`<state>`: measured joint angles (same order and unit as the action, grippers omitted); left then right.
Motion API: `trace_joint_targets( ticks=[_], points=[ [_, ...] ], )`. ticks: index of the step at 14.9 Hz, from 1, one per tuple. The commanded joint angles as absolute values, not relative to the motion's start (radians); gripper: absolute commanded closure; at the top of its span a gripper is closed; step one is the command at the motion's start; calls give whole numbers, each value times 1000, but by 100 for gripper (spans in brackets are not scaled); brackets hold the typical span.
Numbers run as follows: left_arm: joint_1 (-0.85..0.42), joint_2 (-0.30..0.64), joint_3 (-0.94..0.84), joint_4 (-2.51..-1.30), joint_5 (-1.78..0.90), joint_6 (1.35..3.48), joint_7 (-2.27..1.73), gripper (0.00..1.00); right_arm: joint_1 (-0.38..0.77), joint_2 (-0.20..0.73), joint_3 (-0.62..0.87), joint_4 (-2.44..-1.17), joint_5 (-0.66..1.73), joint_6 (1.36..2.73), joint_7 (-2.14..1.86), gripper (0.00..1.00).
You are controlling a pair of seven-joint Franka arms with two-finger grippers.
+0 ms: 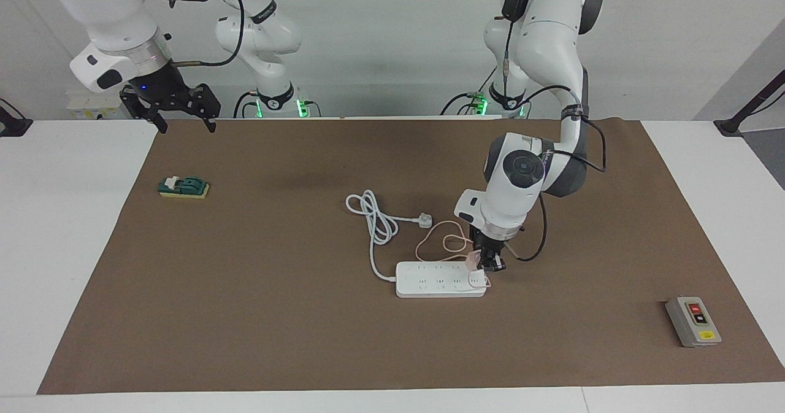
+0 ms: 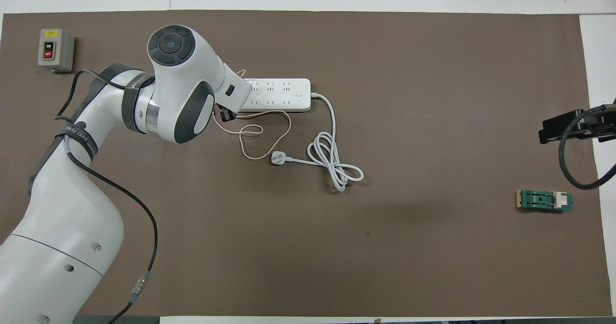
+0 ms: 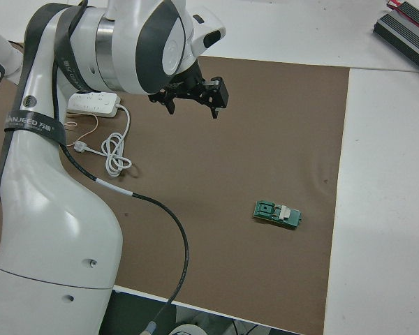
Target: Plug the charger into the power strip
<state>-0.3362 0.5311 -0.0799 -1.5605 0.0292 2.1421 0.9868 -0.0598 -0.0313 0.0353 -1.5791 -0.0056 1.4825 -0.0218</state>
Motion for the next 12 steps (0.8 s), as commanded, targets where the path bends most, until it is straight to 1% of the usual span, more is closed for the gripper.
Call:
trace_joint_targets(
  ticks=[1,5,12],
  points=[
    [-362,529,-80,-1612,3,2207,1034,100,-71,-40,41,-1588,-5,1479,-9,0],
    [-362,529,-80,-1609,-2,2192,1031,100,-71,-40,41,-1588,-5,1479,-9,0],
    [-351,545,-81,-1566,-24,2122,1035,100,-71,-40,41,-1588,-5,1479,-9,0]
  ],
)
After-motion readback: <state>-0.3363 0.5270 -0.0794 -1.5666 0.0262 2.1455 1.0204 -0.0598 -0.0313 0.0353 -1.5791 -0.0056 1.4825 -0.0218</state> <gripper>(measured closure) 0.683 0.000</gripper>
